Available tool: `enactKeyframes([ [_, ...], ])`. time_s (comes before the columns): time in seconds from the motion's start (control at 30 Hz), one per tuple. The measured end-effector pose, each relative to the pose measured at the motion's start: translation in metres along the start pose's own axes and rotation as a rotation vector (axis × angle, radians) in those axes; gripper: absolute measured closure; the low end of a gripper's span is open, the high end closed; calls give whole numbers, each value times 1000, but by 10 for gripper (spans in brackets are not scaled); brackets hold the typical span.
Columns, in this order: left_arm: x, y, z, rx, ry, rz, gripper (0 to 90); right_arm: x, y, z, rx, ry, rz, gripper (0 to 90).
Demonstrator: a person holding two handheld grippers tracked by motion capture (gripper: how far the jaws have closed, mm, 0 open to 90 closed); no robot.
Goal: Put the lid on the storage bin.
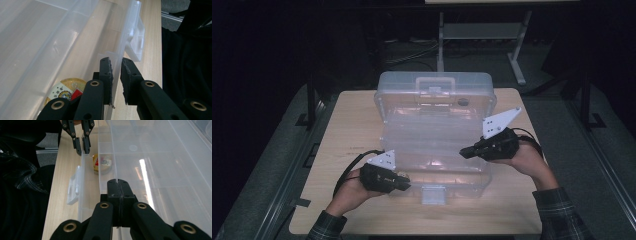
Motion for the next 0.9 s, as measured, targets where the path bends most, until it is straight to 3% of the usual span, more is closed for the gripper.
enactKeyframes([
  [0.5,-1,0,0,-15,0,10,780,6,6,-2,-12,-6,-13,898],
  [0.63,-2,0,3,-35,-1,20,770,6,6,-2,-26,-11,-23,899],
  [0.73,-4,-1,7,-57,12,25,712,5,6,-2,-36,-16,-28,899],
  [0.9,-6,-6,19,-104,-2,25,652,5,5,-2,-42,-17,-28,898],
])
Point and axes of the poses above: each handheld gripper's, and its own axes: z roughly backward along the jaws, y roughly out of its underside, x roughly to its left, the point moved 9 cm from there along -z, roughly forward along the jaws, and after that the axes turned 7 degrees about -z, right-handed, at the moved point
